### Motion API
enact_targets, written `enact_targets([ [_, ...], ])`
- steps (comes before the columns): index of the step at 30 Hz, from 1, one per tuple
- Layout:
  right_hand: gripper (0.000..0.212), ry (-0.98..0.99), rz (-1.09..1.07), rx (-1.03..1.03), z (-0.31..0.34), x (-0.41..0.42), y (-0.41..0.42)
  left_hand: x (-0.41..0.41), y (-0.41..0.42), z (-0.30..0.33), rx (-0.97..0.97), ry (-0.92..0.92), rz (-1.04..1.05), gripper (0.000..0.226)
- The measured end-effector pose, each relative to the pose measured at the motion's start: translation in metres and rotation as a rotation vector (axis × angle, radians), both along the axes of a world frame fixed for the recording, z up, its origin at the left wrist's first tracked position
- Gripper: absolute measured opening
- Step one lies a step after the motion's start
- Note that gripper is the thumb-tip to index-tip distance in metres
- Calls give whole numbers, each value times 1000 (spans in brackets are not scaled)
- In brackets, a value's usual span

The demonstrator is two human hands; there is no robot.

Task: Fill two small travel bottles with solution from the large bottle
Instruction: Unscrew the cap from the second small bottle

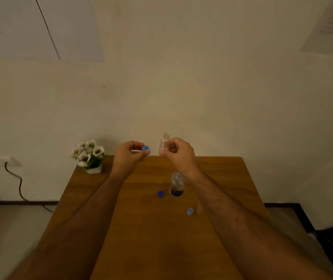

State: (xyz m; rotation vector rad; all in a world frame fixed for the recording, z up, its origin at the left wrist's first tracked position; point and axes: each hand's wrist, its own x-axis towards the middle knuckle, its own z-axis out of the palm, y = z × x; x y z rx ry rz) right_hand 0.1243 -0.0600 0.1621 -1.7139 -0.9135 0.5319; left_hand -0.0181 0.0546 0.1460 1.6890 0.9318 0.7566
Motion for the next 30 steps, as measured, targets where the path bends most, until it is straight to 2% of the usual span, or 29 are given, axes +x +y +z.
enact_targets([
  [13,25,-8,-7,-288,-144,-25,-14,-31,-38,-124,-78,350,-10,32],
  [22,23,-49,-22,-395,-207,-33,-33,-34,-56,-200,-53,505,-112,30],
  [30,28,-93,-17,-479,-243,-44,-44,-37,-64,-239,10,581,-126,28],
])
